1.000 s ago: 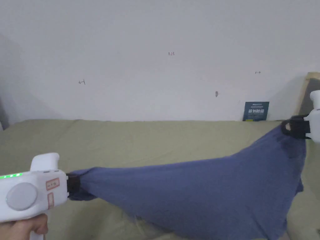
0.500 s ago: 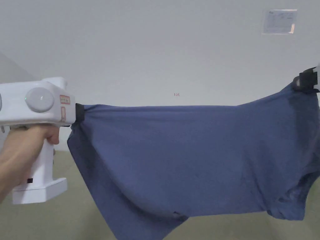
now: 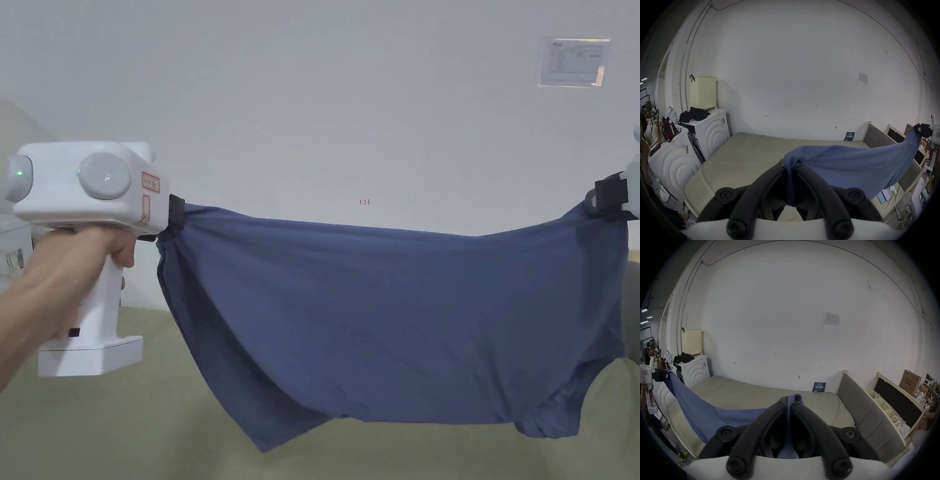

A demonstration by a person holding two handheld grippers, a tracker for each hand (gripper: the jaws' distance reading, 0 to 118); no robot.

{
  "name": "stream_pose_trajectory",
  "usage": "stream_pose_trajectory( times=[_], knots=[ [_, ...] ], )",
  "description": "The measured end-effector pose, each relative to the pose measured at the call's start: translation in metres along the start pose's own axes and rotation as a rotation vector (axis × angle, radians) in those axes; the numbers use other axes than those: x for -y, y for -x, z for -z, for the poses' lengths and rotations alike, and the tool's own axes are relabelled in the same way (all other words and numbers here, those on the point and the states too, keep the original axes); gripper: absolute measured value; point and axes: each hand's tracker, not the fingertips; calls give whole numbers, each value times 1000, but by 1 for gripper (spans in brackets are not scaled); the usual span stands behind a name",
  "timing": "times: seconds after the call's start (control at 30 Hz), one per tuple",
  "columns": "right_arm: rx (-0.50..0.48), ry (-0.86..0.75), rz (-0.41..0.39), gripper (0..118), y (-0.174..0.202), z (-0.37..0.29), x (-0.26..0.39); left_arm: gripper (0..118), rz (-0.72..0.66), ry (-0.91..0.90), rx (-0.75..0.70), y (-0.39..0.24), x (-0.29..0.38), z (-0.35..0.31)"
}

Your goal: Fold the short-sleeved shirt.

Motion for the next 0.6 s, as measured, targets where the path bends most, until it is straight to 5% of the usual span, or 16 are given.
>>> stream_pose_trajectory(
  times=[0.6],
  knots=[
    [21,112,-30,5,12,139,10,4,10,69,-73,-12,-12,133]
  ],
)
